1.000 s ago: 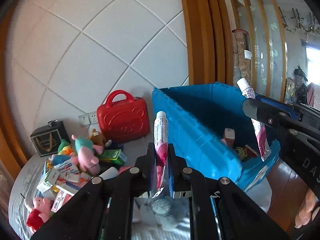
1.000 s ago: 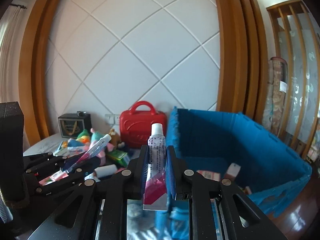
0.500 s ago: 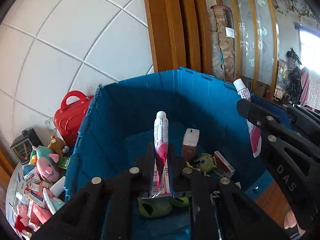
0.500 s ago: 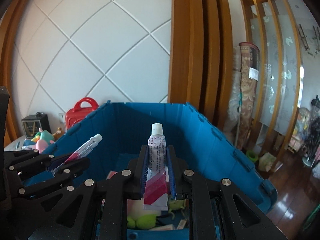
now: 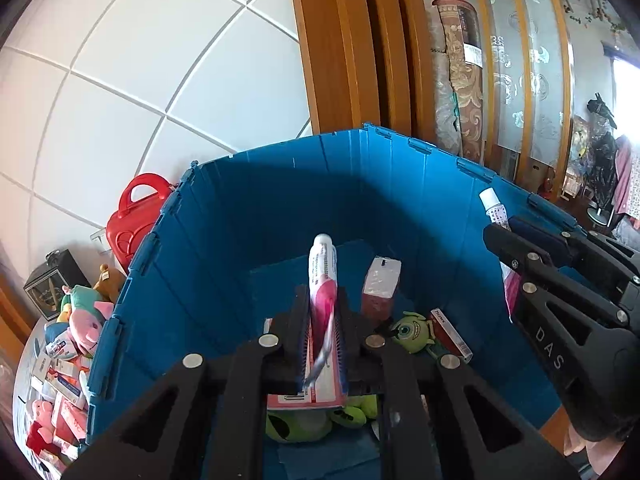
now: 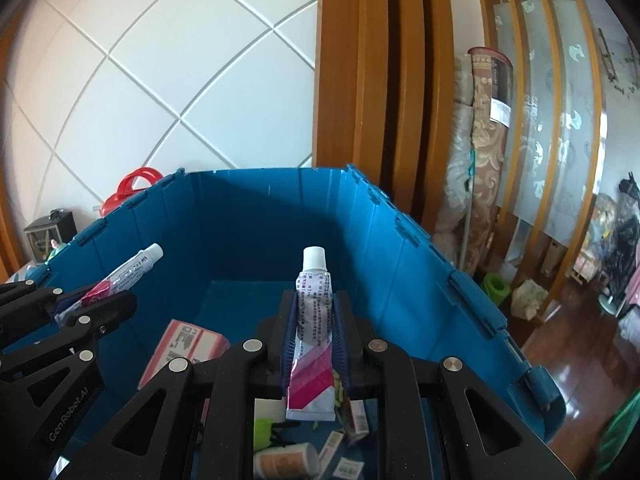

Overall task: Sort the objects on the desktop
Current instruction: 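Carry both tubes over the blue crate and open both tools to drop them, then withdraw both tools from the crate back toward the heap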

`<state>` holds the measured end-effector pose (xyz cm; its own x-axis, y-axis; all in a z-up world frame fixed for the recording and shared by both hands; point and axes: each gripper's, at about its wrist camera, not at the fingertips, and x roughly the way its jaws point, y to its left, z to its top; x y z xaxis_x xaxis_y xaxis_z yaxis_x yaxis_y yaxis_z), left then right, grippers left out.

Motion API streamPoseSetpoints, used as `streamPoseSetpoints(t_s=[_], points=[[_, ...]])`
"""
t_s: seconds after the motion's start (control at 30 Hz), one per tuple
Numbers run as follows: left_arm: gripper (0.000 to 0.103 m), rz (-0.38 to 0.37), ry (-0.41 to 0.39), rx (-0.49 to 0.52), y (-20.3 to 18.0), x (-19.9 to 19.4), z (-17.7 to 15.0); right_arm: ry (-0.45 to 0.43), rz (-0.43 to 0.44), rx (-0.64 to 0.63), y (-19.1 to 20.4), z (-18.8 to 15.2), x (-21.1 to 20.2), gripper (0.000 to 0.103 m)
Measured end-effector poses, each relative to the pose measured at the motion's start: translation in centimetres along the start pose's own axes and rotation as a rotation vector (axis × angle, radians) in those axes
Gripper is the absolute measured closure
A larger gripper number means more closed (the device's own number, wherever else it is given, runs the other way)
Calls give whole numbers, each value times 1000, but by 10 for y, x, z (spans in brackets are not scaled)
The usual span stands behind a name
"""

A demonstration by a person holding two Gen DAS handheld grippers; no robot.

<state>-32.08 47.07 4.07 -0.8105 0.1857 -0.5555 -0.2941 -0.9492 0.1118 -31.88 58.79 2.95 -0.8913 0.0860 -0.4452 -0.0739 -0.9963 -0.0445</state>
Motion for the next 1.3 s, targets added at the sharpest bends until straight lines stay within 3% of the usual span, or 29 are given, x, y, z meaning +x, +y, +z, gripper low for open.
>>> streamPoseSetpoints(t_s=[0.1, 0.2, 0.27, 0.3, 0.37, 0.43, 0.53, 0.63, 0.77, 0.93, 1.03, 1.3], points=[[87, -1, 7, -10, 0, 0, 1, 6, -2, -2, -4, 1, 2, 85], [71, -1, 6, -16, 0, 0, 1, 9, -12, 1, -6, 1, 3, 85], [53, 0, -7, -18, 0, -3, 2, 3, -21, 8, -9, 1, 1, 83], [49, 3, -15, -17, 0, -5, 2, -1, -25, 12, -10, 2, 1, 80], [41, 5, -29, -16, 0, -8, 2, -7, -35, 17, -11, 2, -2, 72], [39, 7, -35, -15, 0, -10, 1, -20, -44, 18, -11, 3, -7, 51], [39, 9, -40, -21, 5, -14, 1, -47, -60, 17, -11, 5, -15, 32], [38, 8, -50, -39, 13, -21, 0, -66, -71, 22, -11, 7, -23, 15], [38, 17, -74, -59, 26, -35, -1, -92, -75, 26, -7, 11, -35, 0], [37, 42, -151, -93, 50, -67, -8, -144, -41, 38, 4, 15, -59, 0], [27, 82, -193, -117, 68, -87, -15, -176, 3, 33, 17, 18, -73, 0], [26, 205, -235, -191, 138, -126, -43, -243, 149, -20, 85, 25, -100, 0]])
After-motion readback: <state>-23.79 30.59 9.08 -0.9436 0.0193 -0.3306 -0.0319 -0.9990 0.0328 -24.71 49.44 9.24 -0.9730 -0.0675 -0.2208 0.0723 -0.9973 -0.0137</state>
